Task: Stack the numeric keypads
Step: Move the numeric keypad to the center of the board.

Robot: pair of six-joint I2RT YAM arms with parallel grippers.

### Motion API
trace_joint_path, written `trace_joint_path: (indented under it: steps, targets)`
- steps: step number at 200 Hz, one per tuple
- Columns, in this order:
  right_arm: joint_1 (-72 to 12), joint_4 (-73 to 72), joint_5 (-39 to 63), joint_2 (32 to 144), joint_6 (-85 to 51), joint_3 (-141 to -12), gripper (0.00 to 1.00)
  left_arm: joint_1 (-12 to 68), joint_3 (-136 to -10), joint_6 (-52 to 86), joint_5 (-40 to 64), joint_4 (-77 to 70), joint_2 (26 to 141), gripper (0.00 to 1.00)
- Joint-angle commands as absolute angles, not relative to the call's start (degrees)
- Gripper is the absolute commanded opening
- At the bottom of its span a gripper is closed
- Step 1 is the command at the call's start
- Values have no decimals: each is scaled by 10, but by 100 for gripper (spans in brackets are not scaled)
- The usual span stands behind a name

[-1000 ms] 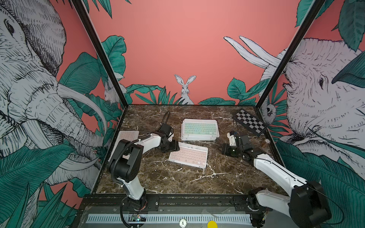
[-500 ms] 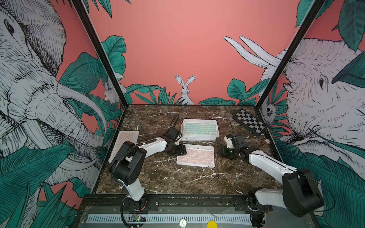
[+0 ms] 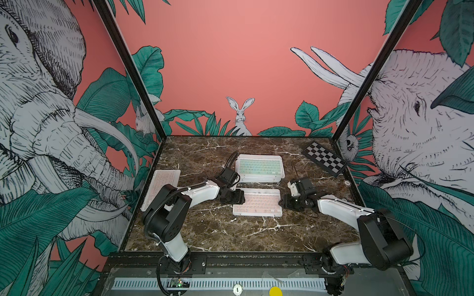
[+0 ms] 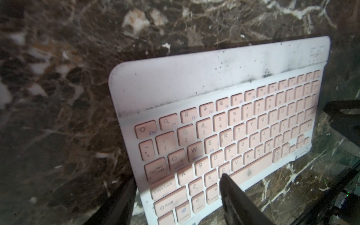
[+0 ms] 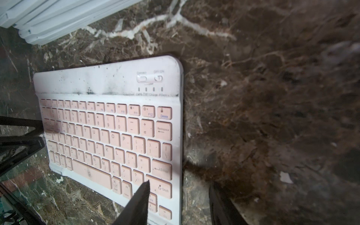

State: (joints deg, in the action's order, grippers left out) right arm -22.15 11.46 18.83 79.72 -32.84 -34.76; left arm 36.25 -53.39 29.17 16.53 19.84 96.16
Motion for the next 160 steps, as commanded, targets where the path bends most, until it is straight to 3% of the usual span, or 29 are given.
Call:
trace_joint_path:
  steps: [1, 160]
  targets:
    - [-226, 97, 173, 802, -333, -345, 49, 374, -516, 301, 165, 201, 945, 70]
    - [-228, 69, 173, 805, -356, -328, 49, 393, -518, 303, 133, 196, 951, 70]
